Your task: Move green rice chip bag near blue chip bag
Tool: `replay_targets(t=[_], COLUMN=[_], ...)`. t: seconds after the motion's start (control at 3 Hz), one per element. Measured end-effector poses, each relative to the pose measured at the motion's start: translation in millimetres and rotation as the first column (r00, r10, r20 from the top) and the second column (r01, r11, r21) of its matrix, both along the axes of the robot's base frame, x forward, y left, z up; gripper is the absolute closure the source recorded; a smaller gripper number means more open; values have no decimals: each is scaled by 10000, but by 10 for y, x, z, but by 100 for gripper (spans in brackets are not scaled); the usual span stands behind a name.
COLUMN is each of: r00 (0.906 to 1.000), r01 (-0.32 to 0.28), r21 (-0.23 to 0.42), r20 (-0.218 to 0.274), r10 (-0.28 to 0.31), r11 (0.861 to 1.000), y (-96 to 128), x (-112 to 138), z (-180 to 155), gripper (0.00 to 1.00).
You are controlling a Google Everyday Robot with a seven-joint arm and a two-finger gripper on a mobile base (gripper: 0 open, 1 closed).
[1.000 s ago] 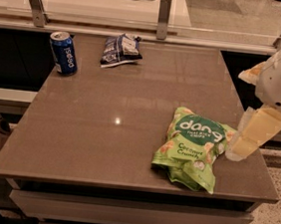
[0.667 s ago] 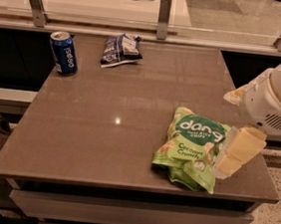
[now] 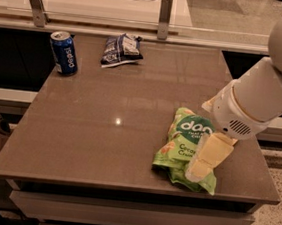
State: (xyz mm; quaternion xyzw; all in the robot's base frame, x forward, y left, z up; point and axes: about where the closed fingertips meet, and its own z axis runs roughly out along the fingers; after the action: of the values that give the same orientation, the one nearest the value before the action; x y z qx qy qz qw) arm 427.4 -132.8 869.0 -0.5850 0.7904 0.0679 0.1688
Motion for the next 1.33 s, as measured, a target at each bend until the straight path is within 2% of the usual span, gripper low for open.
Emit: replay_targets(t=[0.33, 0.67, 1.0, 1.33], r00=[9999, 9999, 10000, 10000], r01=[-104, -78, -23, -36], r21=[83, 605, 786, 771], r20=[58, 93, 58, 84], r10=[103, 73, 19, 30], r11=[9999, 9981, 9969, 9970], y=[151, 233, 218, 223], x=[138, 183, 191, 185], z=[-145, -456, -542, -531], gripper=[0, 0, 0, 18])
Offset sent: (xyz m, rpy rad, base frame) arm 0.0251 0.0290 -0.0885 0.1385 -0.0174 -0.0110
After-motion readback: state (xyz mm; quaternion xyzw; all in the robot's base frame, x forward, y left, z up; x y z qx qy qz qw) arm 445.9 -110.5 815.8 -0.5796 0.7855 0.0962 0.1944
